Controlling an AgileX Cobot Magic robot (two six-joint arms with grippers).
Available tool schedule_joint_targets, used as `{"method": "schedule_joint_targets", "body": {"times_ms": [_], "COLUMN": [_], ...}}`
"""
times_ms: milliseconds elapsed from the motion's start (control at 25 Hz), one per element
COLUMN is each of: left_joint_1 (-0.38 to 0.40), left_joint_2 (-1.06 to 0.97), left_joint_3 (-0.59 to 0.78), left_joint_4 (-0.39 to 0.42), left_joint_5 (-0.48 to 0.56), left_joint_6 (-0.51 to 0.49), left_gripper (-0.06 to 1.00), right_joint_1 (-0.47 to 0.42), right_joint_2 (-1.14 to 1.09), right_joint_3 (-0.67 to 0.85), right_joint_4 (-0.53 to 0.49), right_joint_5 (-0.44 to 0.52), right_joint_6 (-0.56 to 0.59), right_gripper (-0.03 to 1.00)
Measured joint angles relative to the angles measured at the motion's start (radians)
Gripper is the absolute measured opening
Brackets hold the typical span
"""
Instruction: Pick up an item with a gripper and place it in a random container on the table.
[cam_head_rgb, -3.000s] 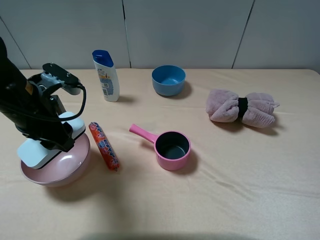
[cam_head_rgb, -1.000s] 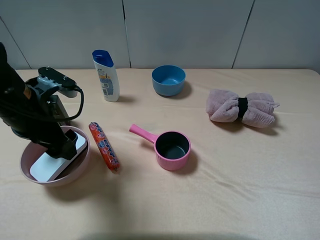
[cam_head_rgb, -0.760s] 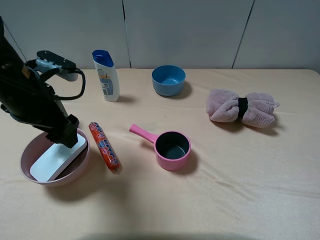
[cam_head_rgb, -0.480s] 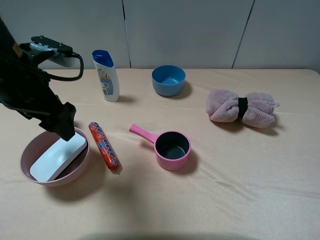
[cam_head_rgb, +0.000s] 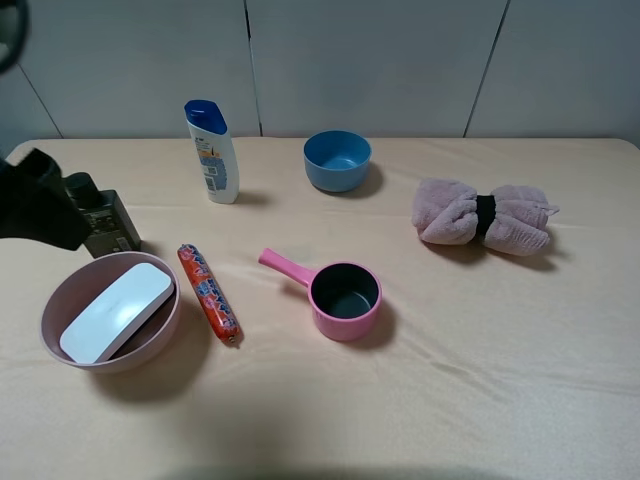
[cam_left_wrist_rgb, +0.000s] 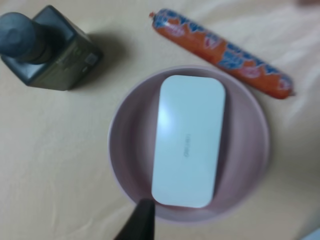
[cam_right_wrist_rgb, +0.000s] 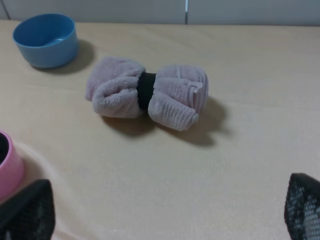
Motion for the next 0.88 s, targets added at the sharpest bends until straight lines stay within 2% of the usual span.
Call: {"method": "schedule_joint_targets", "body": {"times_ms": [360,640,760,880], "left_joint_1": [0.0,0.002,0.031,0.094], "left_joint_2": [-0.323,-0.52,-0.593,-0.661], "left_joint_3": [0.0,0.031,0.075,0.126], "left_joint_4": [-0.032,-0.032,-0.032,-0.032], "left_joint_5": [0.087,0.09,0.09,0.09], "left_joint_6": [0.057,0.059,0.059,0.059], "left_gripper": [0.99,0.99,0.99,0.99], "right_joint_1": [0.0,0.0,0.0,0.0], "right_joint_2": [0.0,0.0,0.0,0.0], "right_joint_3": [0.0,0.0,0.0,0.0], "right_joint_4": [0.0,0.0,0.0,0.0], "right_joint_5": [0.0,0.0,0.0,0.0], "right_joint_6": [0.0,0.0,0.0,0.0], "right_gripper": [0.69,0.69,0.69,0.69]}}
